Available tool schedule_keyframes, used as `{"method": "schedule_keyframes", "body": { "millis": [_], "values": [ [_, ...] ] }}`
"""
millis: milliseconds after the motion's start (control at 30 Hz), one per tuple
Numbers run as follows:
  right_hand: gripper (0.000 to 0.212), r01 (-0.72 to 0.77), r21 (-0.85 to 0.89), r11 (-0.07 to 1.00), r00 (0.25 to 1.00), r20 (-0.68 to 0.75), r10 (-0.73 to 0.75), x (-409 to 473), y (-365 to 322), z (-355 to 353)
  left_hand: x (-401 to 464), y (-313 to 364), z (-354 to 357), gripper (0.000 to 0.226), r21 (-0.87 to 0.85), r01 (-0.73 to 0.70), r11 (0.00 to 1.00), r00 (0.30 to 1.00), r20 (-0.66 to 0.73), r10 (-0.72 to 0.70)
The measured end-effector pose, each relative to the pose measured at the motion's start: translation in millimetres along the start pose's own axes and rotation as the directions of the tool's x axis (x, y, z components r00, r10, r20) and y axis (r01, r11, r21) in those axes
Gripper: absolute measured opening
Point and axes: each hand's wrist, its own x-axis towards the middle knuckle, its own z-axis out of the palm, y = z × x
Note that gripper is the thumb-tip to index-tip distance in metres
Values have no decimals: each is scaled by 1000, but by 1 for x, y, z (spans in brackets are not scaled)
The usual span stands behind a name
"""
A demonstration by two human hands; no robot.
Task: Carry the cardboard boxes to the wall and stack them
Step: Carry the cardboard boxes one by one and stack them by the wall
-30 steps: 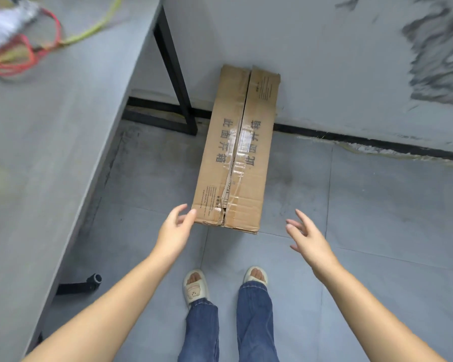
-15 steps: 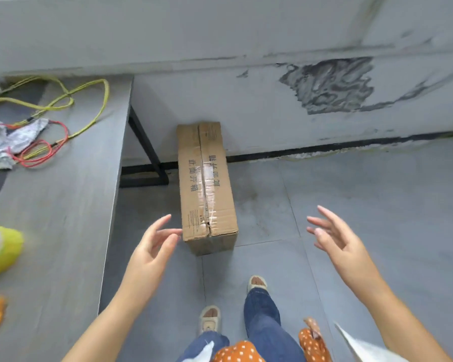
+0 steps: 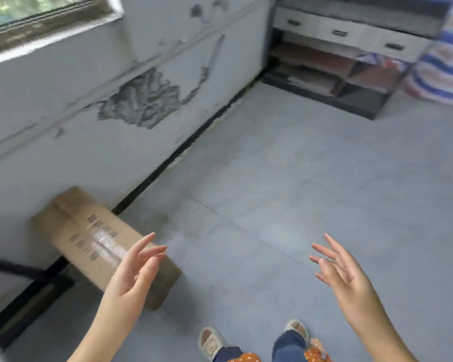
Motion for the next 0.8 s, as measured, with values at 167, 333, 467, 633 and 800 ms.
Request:
{"method": "schedule_keyframes", "body": {
  "millis": [167, 333, 467, 633, 800],
  "values": [
    [82, 0, 52, 999, 963, -269, 14, -56, 31, -86, 15, 32, 89, 81, 38, -95, 995, 972, 218, 85],
    [64, -20, 65, 998, 861, -507, 50, -122, 65, -196, -16, 60, 224, 84, 3, -157, 988, 887, 441, 140],
    [66, -43, 80, 996, 786, -613, 83, -174, 91, -288, -66, 74, 336, 88, -117, -37, 992, 844, 529, 94],
    [68, -57, 91, 994, 657, -746, 106, -232, 113, -399, -139, 94, 474, 36, -146, -35, 989, 716, 687, 127],
    [75, -53, 137, 989, 533, -834, 144, -268, 126, -465, -178, 109, 567, 30, -82, -95, 992, 600, 791, 123]
  ]
}}
